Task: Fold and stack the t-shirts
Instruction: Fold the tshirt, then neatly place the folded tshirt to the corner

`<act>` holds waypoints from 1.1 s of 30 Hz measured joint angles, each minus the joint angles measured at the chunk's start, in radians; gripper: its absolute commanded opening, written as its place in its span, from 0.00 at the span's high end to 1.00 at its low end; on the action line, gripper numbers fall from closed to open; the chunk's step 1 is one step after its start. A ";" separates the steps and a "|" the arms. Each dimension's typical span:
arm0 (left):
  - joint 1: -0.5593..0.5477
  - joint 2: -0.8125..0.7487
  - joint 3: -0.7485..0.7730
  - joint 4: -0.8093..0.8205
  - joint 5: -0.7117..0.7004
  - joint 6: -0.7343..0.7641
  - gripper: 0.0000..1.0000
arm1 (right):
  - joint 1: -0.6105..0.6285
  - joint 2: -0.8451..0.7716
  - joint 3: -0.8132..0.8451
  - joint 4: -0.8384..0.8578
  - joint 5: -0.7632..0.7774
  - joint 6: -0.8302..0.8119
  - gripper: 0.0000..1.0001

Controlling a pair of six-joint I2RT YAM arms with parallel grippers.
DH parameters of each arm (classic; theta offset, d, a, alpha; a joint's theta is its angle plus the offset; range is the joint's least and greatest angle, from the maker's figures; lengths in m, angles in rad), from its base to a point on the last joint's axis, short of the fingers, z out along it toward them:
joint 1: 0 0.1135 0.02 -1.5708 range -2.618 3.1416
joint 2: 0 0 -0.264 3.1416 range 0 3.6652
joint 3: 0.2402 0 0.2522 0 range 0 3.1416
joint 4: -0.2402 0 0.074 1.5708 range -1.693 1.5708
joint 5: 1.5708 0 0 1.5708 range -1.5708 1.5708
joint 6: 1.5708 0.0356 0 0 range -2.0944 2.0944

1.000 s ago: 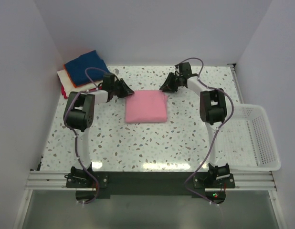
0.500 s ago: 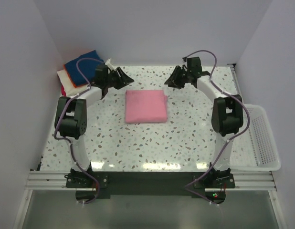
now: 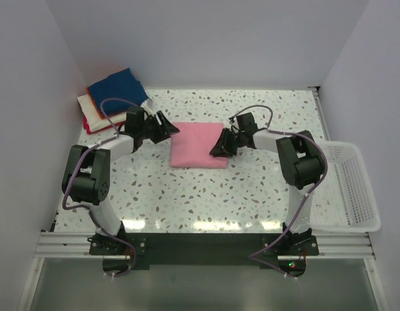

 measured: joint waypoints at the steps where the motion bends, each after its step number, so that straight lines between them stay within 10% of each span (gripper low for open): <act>1: 0.000 -0.008 -0.012 -0.022 -0.010 0.006 0.33 | -0.015 0.000 -0.014 0.022 -0.026 0.007 0.67; 19: -0.005 0.023 -0.042 -0.220 -0.068 0.137 0.22 | -0.068 -0.004 -0.003 0.016 -0.085 -0.026 0.62; 33: -0.057 0.118 0.050 -0.180 -0.043 0.144 0.24 | -0.073 -0.232 0.042 -0.175 0.201 -0.113 0.54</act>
